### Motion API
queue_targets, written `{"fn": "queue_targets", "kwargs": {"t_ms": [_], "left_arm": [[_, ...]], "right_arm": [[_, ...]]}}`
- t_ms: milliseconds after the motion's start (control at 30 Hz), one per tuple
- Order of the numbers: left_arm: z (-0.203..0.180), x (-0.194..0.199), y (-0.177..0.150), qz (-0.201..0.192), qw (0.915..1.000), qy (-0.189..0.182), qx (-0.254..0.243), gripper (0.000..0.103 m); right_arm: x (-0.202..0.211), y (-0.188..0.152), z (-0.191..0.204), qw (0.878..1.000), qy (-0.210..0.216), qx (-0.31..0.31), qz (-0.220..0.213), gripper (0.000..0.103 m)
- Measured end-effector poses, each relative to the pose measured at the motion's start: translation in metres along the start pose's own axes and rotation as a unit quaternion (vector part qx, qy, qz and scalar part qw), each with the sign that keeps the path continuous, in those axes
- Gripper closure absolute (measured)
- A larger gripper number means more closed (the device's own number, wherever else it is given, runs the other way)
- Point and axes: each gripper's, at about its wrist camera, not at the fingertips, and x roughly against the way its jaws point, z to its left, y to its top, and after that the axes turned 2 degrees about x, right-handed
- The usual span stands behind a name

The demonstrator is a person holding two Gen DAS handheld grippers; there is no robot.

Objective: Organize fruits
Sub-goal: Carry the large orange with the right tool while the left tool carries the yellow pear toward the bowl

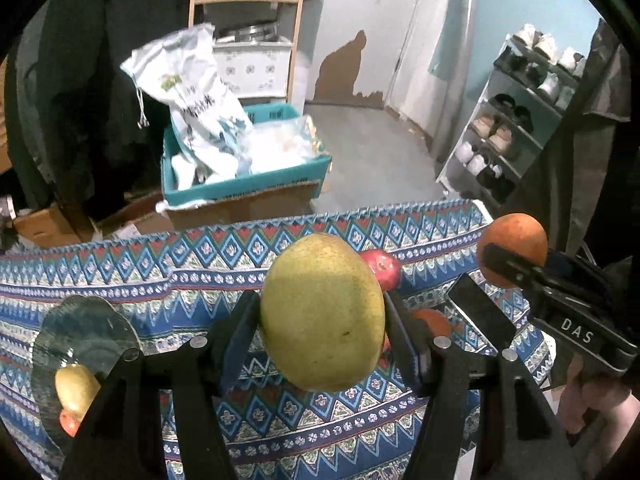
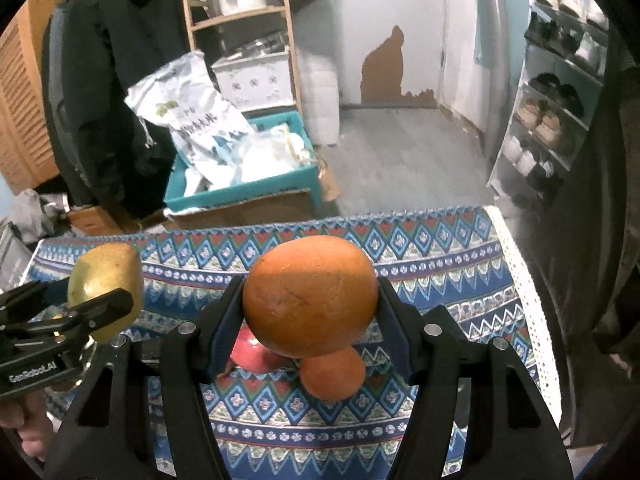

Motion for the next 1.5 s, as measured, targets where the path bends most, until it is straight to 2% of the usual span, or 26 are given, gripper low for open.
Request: {"fn": "queue_targets", "kwargs": {"t_ms": [233, 733, 1500], "left_arm": [[-0.001, 0.034, 0.000, -0.030, 0.9995, -0.005, -0.007, 0.039], [0.019, 0.078, -0.009, -0.061, 0.9981, -0.006, 0.005, 0.039], [0.109, 0.111, -0.028, -0.082, 0.9935, 0.031, 0.072, 0.039]], "right_arm": [[0.026, 0.005, 0.012, 1.000, 0.009, 0.008, -0.022, 0.039], [0.058, 0.012, 0.049, 0.997, 0.038, 0.035, -0.049, 0.039], [0.046, 0.030, 0.152, 0.989, 0.113, 0.091, -0.042, 0.039]]}}
